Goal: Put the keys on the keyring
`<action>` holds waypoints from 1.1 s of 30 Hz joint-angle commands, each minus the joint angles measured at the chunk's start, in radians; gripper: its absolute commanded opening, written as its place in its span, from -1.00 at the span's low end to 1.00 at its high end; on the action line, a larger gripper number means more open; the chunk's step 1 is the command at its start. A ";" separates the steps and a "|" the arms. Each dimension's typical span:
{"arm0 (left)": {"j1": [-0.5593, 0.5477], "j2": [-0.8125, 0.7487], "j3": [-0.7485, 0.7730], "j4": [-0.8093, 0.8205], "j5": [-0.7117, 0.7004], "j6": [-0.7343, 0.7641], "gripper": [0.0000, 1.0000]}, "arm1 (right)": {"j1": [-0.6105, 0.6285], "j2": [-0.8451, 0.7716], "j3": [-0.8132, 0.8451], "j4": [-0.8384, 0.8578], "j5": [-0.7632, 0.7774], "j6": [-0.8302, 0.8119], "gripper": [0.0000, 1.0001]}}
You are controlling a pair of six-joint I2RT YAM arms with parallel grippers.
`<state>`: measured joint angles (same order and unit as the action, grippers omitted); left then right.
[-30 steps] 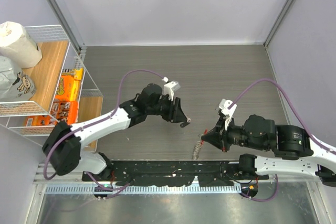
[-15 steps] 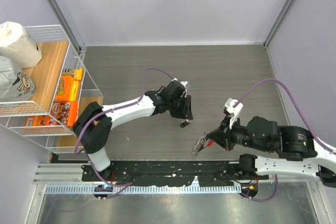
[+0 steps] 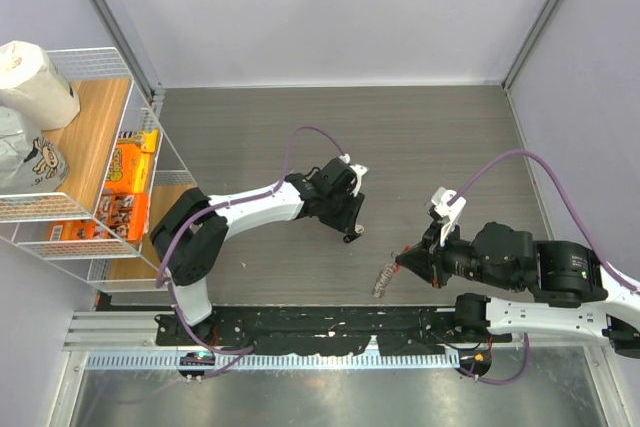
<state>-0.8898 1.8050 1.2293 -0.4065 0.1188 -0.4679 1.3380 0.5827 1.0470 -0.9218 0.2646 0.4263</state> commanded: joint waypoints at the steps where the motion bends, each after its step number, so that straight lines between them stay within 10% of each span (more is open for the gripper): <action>1: -0.001 -0.036 0.036 0.040 0.015 0.296 -0.18 | 0.006 0.005 0.041 0.023 -0.007 0.006 -0.89; 20: -0.058 -0.064 -0.040 0.084 0.295 1.053 -0.10 | 0.004 -0.087 0.030 -0.009 -0.007 -0.009 -0.89; 33: -0.090 0.016 -0.036 0.133 0.266 1.233 -0.12 | 0.004 -0.149 -0.008 0.008 -0.014 -0.026 -0.89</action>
<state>-0.9733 1.7832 1.1538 -0.3027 0.3676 0.6964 1.3380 0.4591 1.0435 -0.9657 0.2546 0.4164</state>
